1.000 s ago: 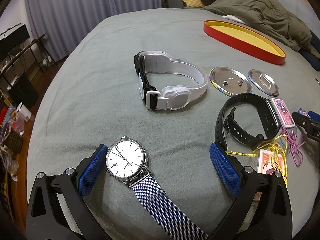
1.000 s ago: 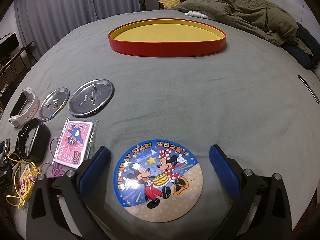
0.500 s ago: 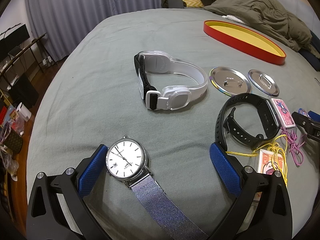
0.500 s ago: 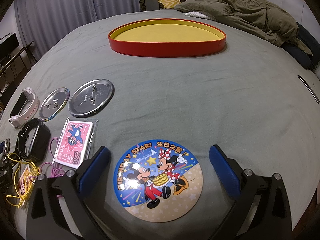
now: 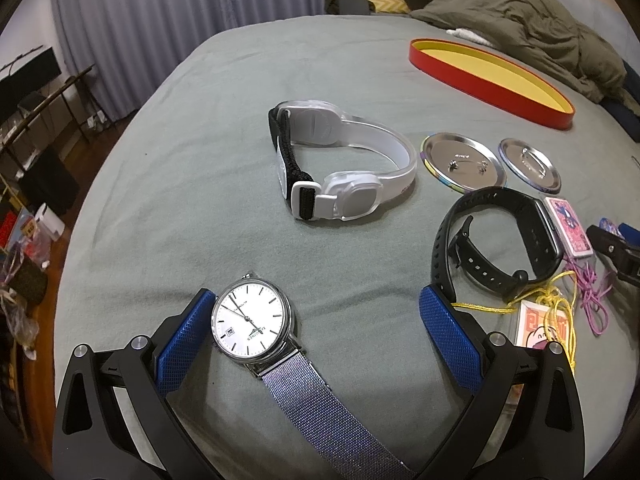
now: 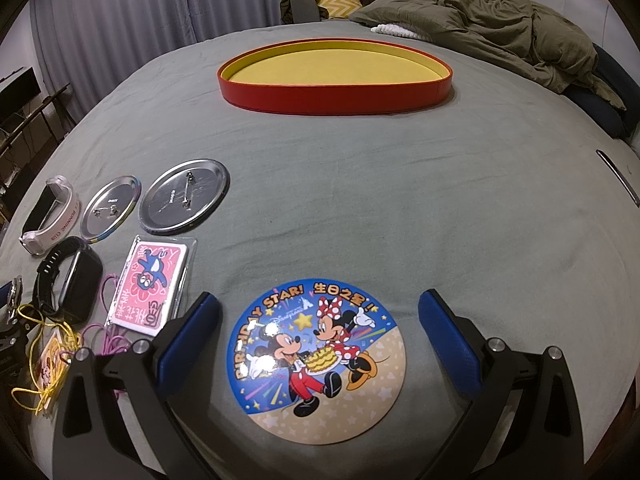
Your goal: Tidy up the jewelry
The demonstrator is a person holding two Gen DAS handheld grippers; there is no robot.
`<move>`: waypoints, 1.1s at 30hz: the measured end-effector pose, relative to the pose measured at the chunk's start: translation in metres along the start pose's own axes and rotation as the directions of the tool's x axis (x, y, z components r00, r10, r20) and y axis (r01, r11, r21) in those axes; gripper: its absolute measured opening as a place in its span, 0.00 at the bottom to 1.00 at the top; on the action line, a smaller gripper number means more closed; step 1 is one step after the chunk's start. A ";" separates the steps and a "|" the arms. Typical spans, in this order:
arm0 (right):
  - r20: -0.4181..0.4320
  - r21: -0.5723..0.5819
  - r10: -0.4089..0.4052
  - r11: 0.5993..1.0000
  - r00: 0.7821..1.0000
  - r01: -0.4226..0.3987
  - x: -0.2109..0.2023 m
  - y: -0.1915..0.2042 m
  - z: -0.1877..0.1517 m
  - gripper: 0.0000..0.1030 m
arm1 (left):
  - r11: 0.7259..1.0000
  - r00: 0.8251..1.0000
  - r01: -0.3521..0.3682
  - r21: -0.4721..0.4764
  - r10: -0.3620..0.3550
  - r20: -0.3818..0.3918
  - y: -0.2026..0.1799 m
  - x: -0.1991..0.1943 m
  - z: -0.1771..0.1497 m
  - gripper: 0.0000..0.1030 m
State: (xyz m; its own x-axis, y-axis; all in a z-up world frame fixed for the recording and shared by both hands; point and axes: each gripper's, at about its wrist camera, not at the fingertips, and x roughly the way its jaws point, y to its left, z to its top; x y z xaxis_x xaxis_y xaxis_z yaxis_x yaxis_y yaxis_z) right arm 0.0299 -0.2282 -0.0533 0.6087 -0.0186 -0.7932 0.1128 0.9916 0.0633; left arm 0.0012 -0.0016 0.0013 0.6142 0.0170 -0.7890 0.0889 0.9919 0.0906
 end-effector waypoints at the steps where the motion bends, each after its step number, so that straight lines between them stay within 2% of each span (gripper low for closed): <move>1: 0.003 0.000 0.005 1.000 1.000 -0.005 0.000 -0.001 0.000 0.93 | 1.000 1.000 0.009 -0.007 -0.009 0.001 0.001 0.000 0.000 0.95; 10: 0.007 -0.003 0.004 1.000 1.000 -0.004 -0.001 -0.003 -0.002 0.93 | 1.000 1.000 -0.004 0.002 0.004 0.001 -0.002 0.001 -0.001 0.95; 33: -0.025 -0.021 -0.008 1.000 1.000 0.007 0.001 0.000 0.004 0.93 | 1.000 1.000 0.020 -0.009 -0.020 -0.024 0.001 0.004 0.003 0.95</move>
State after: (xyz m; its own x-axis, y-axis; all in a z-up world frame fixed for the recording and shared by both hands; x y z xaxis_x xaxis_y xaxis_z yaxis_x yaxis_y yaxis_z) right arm 0.0336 -0.2284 -0.0511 0.5878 -0.0231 -0.8087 0.1007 0.9939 0.0448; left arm 0.0061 -0.0009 0.0001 0.5935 0.0004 -0.8048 0.0938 0.9932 0.0696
